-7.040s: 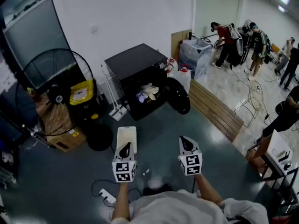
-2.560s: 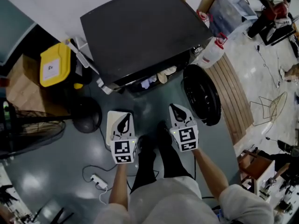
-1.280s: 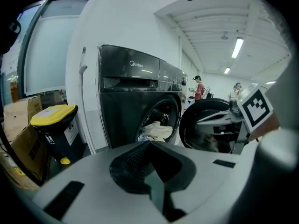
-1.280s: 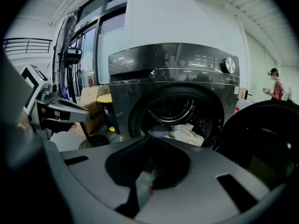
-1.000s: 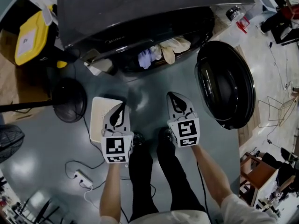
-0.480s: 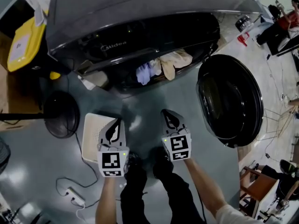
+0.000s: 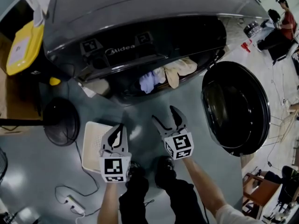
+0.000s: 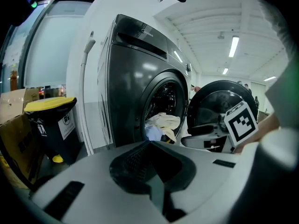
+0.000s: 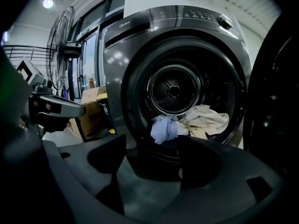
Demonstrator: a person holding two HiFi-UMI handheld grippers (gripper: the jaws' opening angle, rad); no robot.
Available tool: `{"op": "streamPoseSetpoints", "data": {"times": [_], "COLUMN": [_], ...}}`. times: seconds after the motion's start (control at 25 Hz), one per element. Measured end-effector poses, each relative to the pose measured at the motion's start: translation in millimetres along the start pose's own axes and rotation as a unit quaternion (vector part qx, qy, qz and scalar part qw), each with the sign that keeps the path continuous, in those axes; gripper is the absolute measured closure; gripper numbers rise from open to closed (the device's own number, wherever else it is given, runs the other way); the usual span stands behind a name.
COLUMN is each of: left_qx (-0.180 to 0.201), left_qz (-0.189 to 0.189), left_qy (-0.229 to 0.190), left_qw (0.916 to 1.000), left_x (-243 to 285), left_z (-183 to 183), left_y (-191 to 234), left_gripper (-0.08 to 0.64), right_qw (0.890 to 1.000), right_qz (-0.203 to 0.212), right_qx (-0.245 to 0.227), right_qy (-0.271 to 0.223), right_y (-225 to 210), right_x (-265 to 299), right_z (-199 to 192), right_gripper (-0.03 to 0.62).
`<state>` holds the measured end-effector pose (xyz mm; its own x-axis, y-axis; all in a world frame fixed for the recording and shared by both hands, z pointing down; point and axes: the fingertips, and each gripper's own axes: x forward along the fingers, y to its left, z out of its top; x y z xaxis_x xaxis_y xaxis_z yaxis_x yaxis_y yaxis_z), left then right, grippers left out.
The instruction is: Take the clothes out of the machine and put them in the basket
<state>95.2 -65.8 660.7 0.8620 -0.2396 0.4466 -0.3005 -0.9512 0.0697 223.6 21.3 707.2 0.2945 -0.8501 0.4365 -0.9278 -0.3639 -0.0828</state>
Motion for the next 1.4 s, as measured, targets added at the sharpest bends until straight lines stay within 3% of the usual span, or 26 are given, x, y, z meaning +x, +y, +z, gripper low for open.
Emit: {"op": "streamPoseSetpoints", "data": {"times": [0.12,0.36,0.8,1.12,1.24,1.4], "left_qx": [-0.003,-0.001,-0.002,-0.006,-0.01,-0.011], "left_qz": [0.0,-0.003,0.001,0.004,0.006,0.009], "left_qy": [-0.004,-0.007,-0.004,-0.003,-0.006,-0.01], "left_qw": [1.0,1.0,1.0,1.0,0.9999,0.9999], "left_x": [5.3,11.8,14.0,14.3,14.5,14.3], "left_z": [-2.3,-8.8,-25.2,-33.5,-32.8,-32.3], "left_y": [2.1,2.2,14.8,23.4,26.7,30.7], "left_gripper": [0.541,0.541,0.541,0.541,0.541,0.541], "right_qw": [1.0,0.999,0.996,0.992,0.991,0.993], "right_qz": [-0.004,-0.012,-0.02,-0.022,-0.013,-0.003], "right_qx": [0.017,0.044,0.089,0.079,0.072,0.051], "right_qy": [0.006,0.011,0.023,0.096,0.108,0.106], "right_y": [-10.4,-29.6,-61.5,-69.7,-67.7,-58.3], "right_x": [14.3,60.4,151.1,197.5,201.6,201.9], "right_z": [-8.5,-7.0,10.3,-12.6,-16.5,-15.7], "right_gripper": [0.216,0.177,0.16,0.138,0.146,0.31]}}
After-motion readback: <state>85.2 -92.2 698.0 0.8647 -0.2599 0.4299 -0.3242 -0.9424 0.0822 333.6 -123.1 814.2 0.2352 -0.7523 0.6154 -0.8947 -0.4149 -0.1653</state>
